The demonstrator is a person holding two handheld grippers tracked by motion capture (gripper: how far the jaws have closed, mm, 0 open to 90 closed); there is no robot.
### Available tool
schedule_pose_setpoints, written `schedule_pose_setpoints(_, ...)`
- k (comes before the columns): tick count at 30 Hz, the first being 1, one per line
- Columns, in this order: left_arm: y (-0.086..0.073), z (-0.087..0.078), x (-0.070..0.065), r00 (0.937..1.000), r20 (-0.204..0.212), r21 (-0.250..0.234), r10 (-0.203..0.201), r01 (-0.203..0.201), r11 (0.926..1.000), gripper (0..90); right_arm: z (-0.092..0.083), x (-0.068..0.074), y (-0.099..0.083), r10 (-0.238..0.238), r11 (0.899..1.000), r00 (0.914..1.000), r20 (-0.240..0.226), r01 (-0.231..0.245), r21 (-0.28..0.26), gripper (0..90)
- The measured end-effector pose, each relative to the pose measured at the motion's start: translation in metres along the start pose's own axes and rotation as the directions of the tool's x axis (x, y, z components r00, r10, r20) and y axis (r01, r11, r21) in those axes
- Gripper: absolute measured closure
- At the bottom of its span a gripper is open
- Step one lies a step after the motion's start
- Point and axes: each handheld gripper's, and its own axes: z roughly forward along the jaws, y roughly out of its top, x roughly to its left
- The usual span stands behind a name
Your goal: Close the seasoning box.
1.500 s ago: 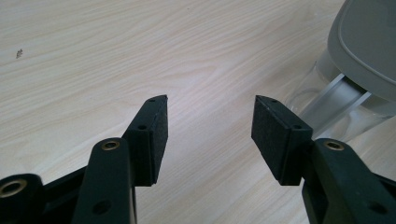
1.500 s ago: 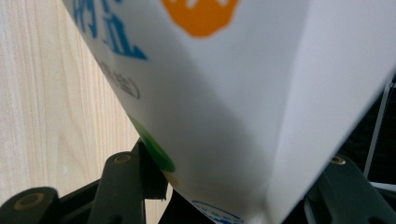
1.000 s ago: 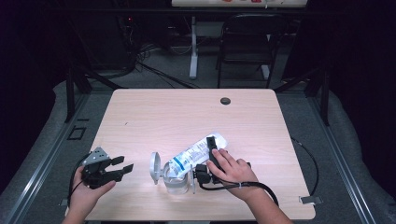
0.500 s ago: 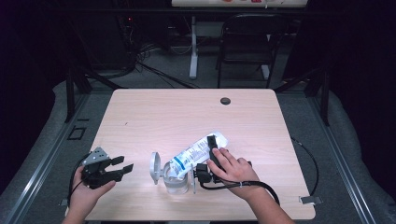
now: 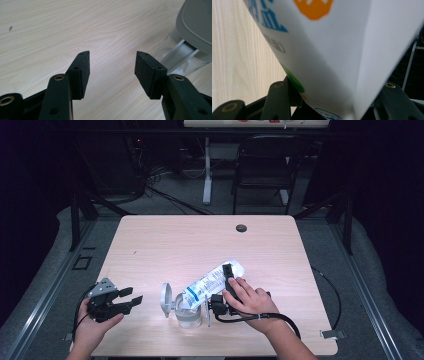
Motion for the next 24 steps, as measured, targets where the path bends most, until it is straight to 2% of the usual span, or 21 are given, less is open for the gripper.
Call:
schedule_pose_setpoints(4,-0.0003,0.0003,0.0001,1.0,0.001,0.0,-0.001,0.001,1.0,46.6,-0.0016,-0.0031,0.0,-0.018,1.0,0.9998,0.005,0.018,0.022,49.7)
schedule_pose_setpoints(9,-0.0004,0.0005,0.0,1.0,0.001,0.0,-0.002,0.002,1.0,46.6,-0.0015,-0.003,0.0,-0.018,1.0,0.9998,0.005,0.018,0.021,49.7)
schedule_pose_setpoints(13,-0.0005,0.0005,0.0001,1.0,0.001,0.0,-0.002,0.002,1.0,46.6,0.0002,-0.0009,-0.0004,0.007,1.0,1.0,0.003,-0.007,-0.009,49.8)
schedule_pose_setpoints(17,-0.0005,0.0008,0.0003,1.0,0.002,0.002,0.001,-0.001,1.0,46.6,-0.0002,-0.001,-0.0001,0.0,1.0,1.0,0.006,0.0,-0.002,49.8)
schedule_pose_setpoints(20,-0.0005,0.0007,0.0004,1.0,0.001,0.0,0.0,0.0,1.0,46.6,0.0006,0.0003,-0.0002,0.019,1.0,0.9998,-0.004,-0.019,-0.01,49.9)
schedule_pose_setpoints(24,-0.0006,0.0006,0.0004,1.0,0.001,-0.001,0.0,0.0,1.0,46.6,0.001,0.0015,-0.0003,0.021,1.0,0.9997,-0.009,-0.021,-0.006,49.9)
